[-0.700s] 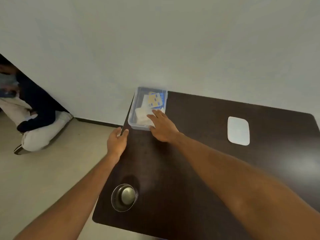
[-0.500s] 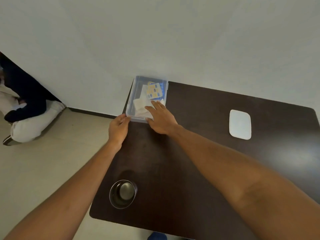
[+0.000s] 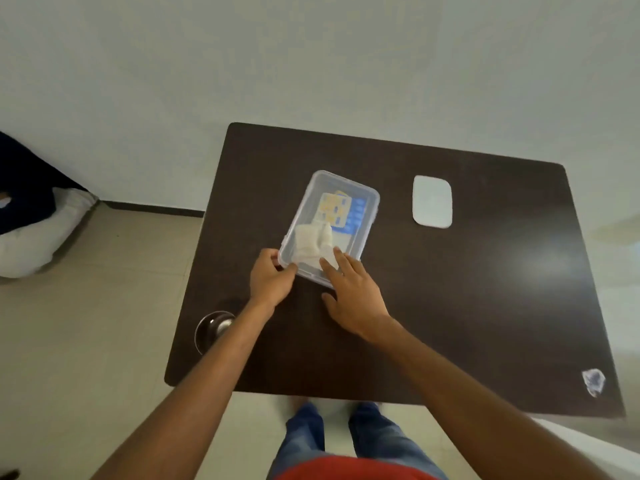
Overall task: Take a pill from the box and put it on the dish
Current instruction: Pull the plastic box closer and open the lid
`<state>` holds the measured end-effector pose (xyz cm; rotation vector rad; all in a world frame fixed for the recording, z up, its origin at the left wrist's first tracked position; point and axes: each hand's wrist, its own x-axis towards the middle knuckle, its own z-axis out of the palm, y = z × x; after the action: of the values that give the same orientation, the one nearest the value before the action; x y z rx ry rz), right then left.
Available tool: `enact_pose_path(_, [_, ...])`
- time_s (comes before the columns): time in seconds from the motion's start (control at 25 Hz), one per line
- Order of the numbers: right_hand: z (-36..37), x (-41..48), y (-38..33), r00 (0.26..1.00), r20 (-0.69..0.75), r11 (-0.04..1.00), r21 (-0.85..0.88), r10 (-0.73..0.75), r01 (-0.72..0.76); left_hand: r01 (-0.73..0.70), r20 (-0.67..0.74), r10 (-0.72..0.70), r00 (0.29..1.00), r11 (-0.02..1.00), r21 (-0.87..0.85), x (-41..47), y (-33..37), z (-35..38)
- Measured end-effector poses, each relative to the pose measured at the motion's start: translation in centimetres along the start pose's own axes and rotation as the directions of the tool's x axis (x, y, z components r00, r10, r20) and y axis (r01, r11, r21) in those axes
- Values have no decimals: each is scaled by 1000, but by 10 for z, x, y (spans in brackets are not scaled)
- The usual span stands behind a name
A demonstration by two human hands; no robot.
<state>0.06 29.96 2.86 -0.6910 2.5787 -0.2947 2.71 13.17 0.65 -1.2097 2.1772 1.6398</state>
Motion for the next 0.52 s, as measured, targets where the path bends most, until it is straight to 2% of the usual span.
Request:
enact_pose_path(0.12, [12,-76,16,996,89,998,55,24,-29,-14,42,15,999,999,-29,-43,-15,30])
enact_pose_path(0.24, [18,-127,50,994,102,982,182,36,-54,-10,135,9,991,1000,10,-70,-18,66])
enact_pose_path(0.36, [11,-137,97,995,-22,964,250,95,-87,-74,192,51,980,990,117,-80,-10,96])
enact_pose_path(0.44, [2,-126,131,975,-138,947,296,174,-127,-208,121,182,976,945,252,-80,-4,112])
enact_pose_path(0.52, [-6,-103,158,943,-267,956,267,197,-124,-367,86,364,928,840,400,-75,7,124])
